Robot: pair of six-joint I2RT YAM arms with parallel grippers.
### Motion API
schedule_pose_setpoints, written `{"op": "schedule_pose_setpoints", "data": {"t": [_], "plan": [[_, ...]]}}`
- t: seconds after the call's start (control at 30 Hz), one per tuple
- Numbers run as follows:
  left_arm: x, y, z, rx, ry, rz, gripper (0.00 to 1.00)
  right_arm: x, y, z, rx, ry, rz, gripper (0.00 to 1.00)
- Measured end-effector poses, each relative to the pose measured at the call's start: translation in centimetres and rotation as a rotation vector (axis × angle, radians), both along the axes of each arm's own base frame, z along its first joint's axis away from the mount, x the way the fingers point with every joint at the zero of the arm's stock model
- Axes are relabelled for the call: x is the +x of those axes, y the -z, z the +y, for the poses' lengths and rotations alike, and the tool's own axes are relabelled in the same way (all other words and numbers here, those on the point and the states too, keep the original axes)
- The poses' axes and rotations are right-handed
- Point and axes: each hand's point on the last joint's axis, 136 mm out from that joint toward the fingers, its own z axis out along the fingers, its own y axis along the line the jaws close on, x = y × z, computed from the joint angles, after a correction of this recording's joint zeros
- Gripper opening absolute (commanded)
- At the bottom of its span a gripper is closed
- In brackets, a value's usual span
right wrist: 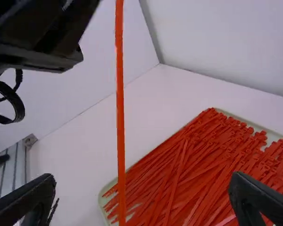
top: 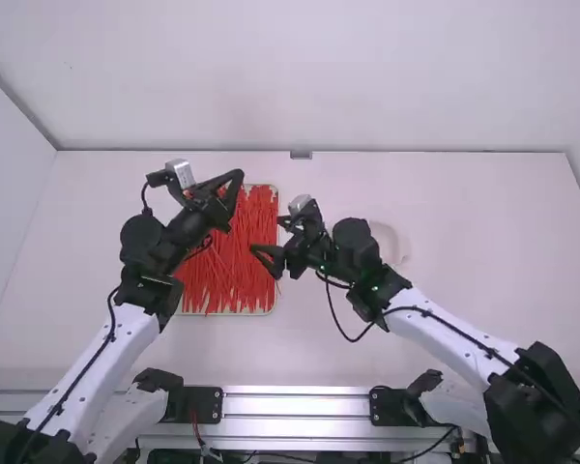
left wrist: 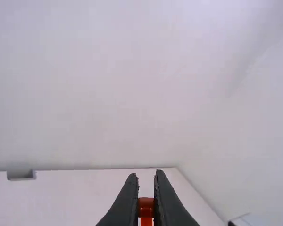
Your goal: Fasten the cable tie
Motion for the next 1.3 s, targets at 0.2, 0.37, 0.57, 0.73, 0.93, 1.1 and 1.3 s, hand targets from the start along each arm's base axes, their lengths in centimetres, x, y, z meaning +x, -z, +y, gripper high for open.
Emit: {"op": "schedule_pose_setpoints", "data": {"t": [0.2, 0.37, 0.57, 0.73, 0.93, 1.1, 1.3], "plan": [[-0.1, -0.1, -0.2, -0.015, 0.014, 0.004, 0.01, 0.0, 0.2, 0.0, -0.009, 0.014, 0.004, 0.64], [-0.3, -0.7, -0.3, -0.032, 0.028, -0.011, 0.01, 0.1, 0.5, 0.0, -0.017, 0.018, 0.010, 0.46], [-0.4, -0.5, -0.5, -0.031, 0.041, -0.003, 0.01, 0.1, 0.7, -0.1, -0.028, 0.015, 0.005, 0.25], [-0.4, -0.1, -0.5, -0.027, 0.041, 0.017, 0.01, 0.0, 0.7, -0.1, -0.032, 0.014, 0.000, 0.36], [-0.6, 0.5, -1.4, -0.016, 0.068, 0.036, 0.01, 0.2, -0.4, 0.1, -0.003, 0.014, -0.036, 0.33], [-1.1, 0.8, -2.7, -0.003, 0.089, 0.045, 0.01, 0.3, -1.2, 0.2, 0.021, 0.015, -0.064, 0.34], [-0.7, 1.6, -3.3, 0.006, 0.096, 0.063, 0.01, 0.5, -1.3, 0.0, 0.026, 0.019, -0.067, 0.06]]}}
